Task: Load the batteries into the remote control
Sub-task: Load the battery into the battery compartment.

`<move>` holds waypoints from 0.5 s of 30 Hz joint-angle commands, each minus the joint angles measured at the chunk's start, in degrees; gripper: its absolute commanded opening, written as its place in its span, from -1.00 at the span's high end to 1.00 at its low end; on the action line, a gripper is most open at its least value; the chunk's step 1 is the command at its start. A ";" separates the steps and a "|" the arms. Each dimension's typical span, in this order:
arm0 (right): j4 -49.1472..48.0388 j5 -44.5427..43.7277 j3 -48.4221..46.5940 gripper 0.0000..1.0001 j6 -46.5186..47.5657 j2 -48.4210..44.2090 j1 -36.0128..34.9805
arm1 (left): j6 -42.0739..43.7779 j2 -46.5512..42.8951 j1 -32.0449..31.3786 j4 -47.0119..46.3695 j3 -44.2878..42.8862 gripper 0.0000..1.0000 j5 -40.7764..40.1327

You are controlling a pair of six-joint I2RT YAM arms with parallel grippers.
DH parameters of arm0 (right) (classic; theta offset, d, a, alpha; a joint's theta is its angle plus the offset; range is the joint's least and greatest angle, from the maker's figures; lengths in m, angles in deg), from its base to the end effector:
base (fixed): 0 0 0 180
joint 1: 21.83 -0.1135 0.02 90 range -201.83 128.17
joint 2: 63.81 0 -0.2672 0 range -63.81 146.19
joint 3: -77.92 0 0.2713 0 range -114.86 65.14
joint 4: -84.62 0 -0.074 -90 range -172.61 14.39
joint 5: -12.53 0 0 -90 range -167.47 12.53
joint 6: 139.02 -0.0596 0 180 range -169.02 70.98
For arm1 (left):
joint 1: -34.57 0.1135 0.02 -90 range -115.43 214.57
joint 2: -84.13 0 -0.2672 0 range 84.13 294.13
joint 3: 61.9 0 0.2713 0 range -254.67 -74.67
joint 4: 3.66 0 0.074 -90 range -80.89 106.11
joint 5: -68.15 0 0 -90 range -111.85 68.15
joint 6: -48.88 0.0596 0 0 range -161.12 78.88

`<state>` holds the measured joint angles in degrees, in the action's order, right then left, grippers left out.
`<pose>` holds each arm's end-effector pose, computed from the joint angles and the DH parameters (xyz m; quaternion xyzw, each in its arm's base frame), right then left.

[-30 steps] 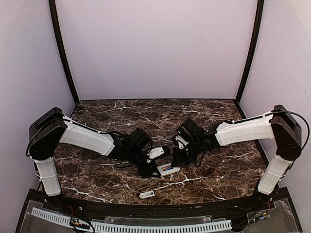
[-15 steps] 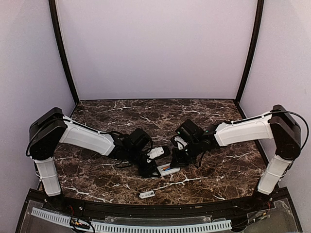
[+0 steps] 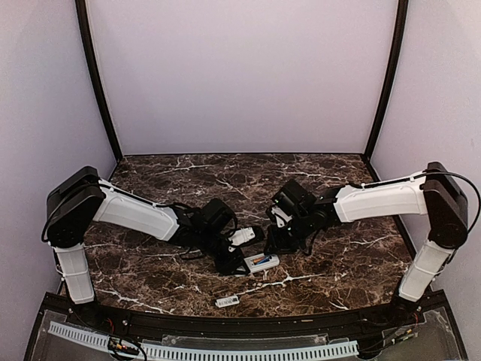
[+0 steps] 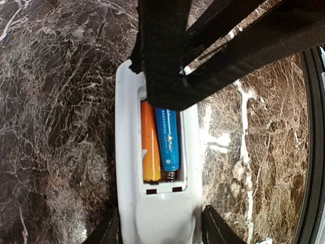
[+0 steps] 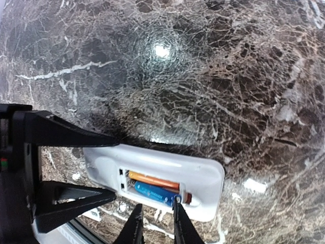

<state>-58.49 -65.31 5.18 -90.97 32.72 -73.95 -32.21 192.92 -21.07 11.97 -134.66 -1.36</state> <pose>0.2132 0.2945 0.1542 -0.1120 0.9558 0.2540 0.0965 0.2119 -0.3469 0.1050 0.5457 0.7547 -0.2824 0.2300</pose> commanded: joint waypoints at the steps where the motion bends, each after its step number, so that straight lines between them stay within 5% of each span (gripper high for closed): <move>1: 0.15 -0.27 -1.73 0.68 1.34 2.48 0.18 | -0.40 4.95 -1.00 9.38 2.34 0.36 -0.82; 15: -0.55 0.57 0.06 0.87 1.13 3.17 0.17 | -0.29 5.36 -0.98 9.66 2.07 0.36 -0.97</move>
<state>-58.53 -65.24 4.74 -90.08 34.78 -73.95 -32.21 193.08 -21.11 12.16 -134.97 -1.38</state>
